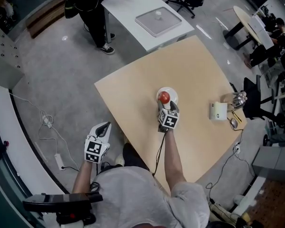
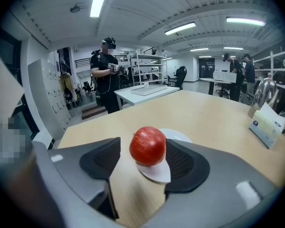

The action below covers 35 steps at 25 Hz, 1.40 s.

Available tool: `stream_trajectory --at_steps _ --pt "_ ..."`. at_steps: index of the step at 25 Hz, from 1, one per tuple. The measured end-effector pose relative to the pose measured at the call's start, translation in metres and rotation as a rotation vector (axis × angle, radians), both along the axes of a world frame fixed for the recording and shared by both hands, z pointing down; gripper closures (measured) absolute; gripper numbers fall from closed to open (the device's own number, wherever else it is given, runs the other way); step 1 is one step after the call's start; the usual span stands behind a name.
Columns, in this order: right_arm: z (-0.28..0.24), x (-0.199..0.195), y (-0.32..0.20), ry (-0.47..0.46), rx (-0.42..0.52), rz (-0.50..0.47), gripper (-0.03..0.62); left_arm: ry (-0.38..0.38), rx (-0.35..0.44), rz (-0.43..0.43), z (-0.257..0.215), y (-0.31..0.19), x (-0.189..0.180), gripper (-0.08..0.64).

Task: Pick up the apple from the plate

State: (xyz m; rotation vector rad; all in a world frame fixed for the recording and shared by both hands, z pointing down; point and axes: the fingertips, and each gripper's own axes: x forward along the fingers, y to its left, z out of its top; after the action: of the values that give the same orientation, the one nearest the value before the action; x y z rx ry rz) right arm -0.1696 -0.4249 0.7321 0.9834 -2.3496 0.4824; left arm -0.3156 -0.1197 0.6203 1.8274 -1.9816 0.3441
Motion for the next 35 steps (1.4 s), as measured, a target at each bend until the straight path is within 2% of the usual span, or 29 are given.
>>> stream_trajectory --at_steps 7,16,24,35 --pt "0.019 -0.004 -0.016 0.024 -0.035 0.041 0.270 0.007 -0.017 -0.015 0.006 0.002 -0.005 0.540" --pt "0.038 -0.012 -0.024 0.045 -0.093 0.044 0.252 0.008 -0.031 -0.046 0.006 0.009 -0.014 0.540" --pt "0.037 -0.014 -0.026 0.057 -0.105 0.032 0.245 0.005 -0.026 -0.043 0.004 0.007 -0.012 0.540" --pt "0.029 -0.007 -0.025 0.029 -0.111 0.048 0.250 0.001 -0.015 -0.025 0.002 0.005 -0.007 0.540"
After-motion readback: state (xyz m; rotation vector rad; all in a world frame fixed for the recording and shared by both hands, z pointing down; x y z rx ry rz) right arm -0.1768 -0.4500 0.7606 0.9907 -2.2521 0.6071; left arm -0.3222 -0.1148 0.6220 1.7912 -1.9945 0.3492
